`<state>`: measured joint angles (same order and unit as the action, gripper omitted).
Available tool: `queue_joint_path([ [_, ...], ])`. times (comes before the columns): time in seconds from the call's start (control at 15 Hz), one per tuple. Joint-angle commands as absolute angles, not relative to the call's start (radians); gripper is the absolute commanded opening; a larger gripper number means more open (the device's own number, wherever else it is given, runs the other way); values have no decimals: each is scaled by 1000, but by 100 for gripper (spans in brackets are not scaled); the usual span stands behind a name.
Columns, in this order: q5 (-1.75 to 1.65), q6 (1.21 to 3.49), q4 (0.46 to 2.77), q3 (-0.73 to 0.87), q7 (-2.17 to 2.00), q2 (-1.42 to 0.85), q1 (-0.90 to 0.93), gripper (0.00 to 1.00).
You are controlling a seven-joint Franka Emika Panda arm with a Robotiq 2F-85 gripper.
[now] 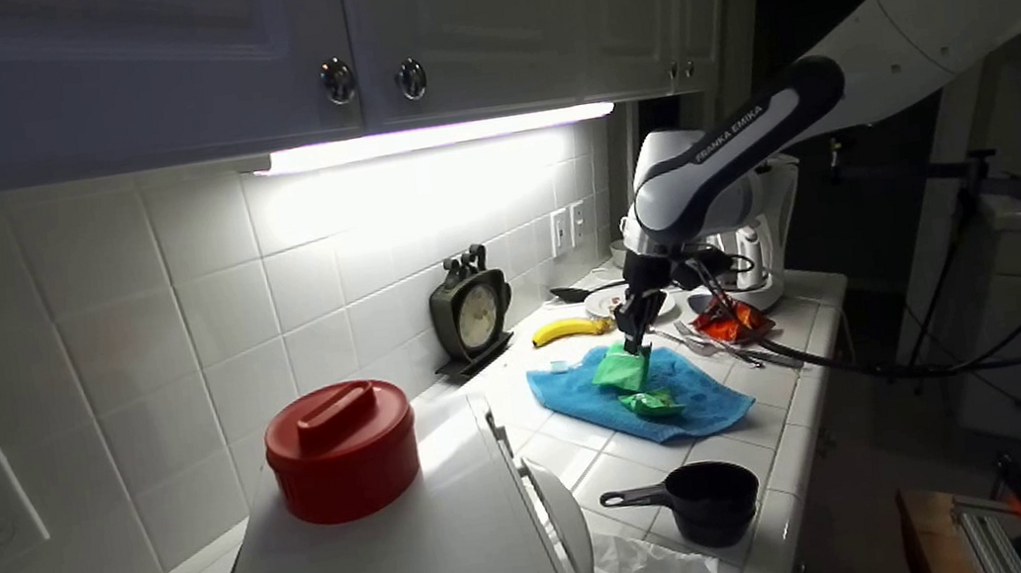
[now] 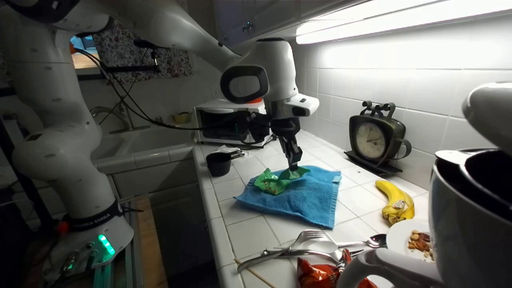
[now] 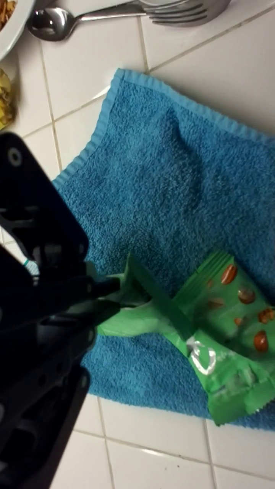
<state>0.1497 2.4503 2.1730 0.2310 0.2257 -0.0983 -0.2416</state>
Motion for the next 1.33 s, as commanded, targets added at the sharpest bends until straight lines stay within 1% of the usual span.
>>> queue_joint_path([
  [0.0,71,2460,2213,247,154,-52,-248,43],
  [0.27,24,2471,2227,268,150,-34,-261,71],
  [0.47,42,2514,2249,274,228,-36,-276,91],
  [0.53,62,2530,2256,274,261,-40,-281,99],
  [0.87,136,2558,2291,274,396,-44,-308,100],
  [1.27,83,2346,2317,287,268,24,-308,100],
])
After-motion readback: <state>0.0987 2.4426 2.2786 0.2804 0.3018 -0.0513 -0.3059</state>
